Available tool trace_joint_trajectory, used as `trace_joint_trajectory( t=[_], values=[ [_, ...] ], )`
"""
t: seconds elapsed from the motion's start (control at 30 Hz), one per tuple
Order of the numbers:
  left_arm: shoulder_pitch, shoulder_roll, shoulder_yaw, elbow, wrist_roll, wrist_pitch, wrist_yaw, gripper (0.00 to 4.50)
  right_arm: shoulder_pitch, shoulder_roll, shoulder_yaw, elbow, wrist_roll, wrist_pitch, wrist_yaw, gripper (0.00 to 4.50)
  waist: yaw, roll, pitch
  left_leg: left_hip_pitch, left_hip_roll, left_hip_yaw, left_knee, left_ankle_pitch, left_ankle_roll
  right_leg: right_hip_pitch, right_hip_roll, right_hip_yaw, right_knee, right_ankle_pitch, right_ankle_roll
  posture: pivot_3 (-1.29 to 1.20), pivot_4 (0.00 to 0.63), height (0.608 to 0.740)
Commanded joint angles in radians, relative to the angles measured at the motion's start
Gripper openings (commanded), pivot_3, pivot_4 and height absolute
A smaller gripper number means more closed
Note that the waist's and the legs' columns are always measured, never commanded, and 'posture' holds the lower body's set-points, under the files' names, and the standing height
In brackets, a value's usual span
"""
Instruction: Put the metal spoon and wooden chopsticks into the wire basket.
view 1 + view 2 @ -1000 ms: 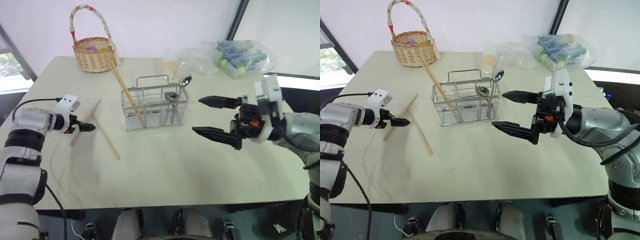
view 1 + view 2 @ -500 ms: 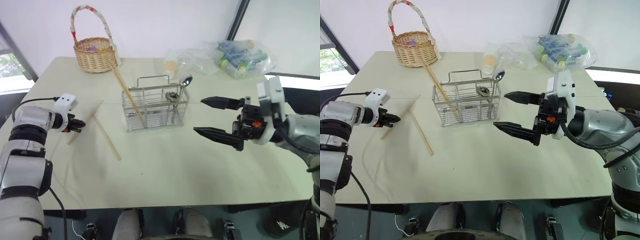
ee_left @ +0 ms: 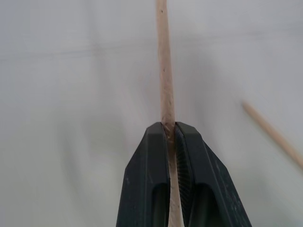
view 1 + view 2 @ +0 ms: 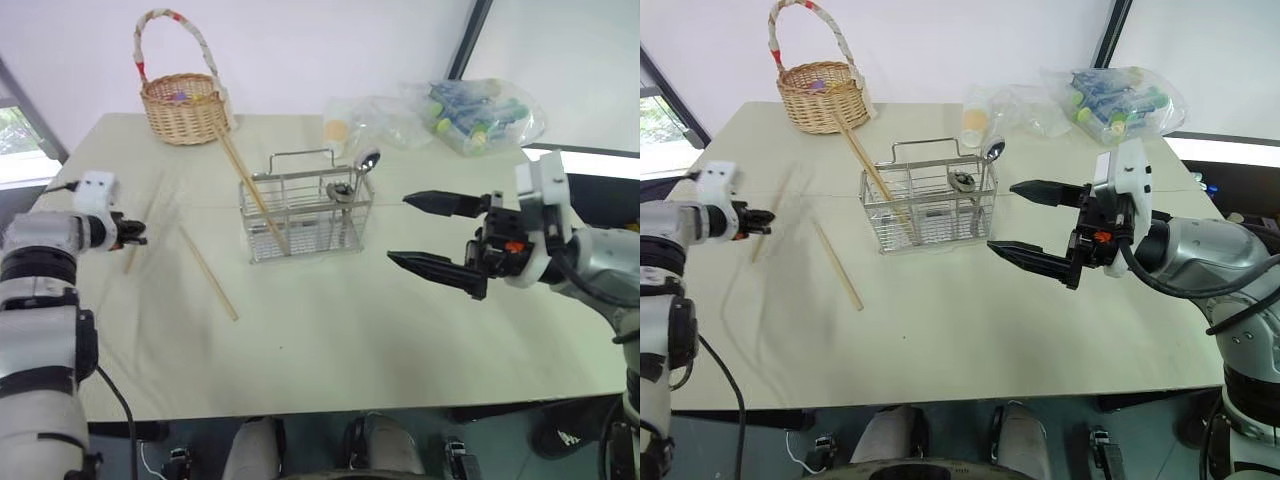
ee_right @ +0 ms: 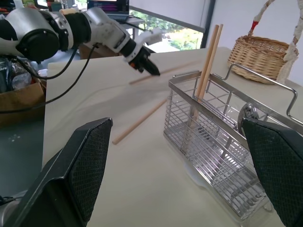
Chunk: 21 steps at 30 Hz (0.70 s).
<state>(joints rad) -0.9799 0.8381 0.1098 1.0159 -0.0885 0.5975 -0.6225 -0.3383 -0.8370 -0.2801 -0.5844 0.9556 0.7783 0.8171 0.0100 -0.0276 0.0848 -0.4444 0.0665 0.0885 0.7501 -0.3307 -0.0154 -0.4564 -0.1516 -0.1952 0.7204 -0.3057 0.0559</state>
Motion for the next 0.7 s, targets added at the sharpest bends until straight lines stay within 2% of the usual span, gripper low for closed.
trace_joint_trajectory(
  t=[0.03,0.17,0.3,0.5,0.7],
  values=[
    [-0.028,0.024,0.139,-0.169,-0.065,-0.101,0.117,0.07,-0.008,-0.002,-0.013,-0.011,0.008,-0.022,-0.008,4.50,0.003,0.000,0.000,0.000,0.000,0.000,0.000,0.000,-0.001,0.000,0.000,0.000,0.000,0.000,0.000,0.00,0.150,0.627],
    [-0.013,-0.033,0.286,-0.391,-0.158,-0.197,0.217,0.07,-0.011,-0.002,-0.011,-0.009,0.009,-0.023,-0.011,4.50,0.005,-0.001,0.000,0.000,-0.001,0.000,0.001,0.002,-0.004,0.002,-0.001,0.000,-0.001,0.000,0.000,0.00,0.150,0.627],
    [-0.061,-0.179,0.375,-0.650,-0.310,-0.150,0.307,0.07,-0.017,-0.009,-0.015,0.009,0.006,-0.022,-0.006,4.50,0.008,-0.001,0.000,0.002,-0.001,-0.002,0.003,0.000,-0.001,0.010,-0.002,0.000,-0.002,0.000,0.000,0.00,0.150,0.627],
    [-0.043,-0.353,0.342,-0.916,-0.484,-0.039,0.327,0.07,-0.041,-0.019,-0.029,0.014,0.031,0.002,-0.029,4.50,0.001,0.002,0.000,0.004,-0.001,-0.003,0.003,0.003,-0.005,0.013,0.000,0.000,-0.001,0.000,0.001,0.00,0.150,0.627],
    [0.003,-0.450,0.271,-1.007,-0.538,0.012,0.326,0.07,-0.023,-0.021,-0.044,-0.003,0.042,0.004,-0.052,4.50,-0.001,0.003,0.000,0.004,-0.001,-0.004,0.001,0.005,-0.009,0.013,0.002,-0.001,-0.001,0.000,0.001,0.00,0.150,0.627]
  ],
)
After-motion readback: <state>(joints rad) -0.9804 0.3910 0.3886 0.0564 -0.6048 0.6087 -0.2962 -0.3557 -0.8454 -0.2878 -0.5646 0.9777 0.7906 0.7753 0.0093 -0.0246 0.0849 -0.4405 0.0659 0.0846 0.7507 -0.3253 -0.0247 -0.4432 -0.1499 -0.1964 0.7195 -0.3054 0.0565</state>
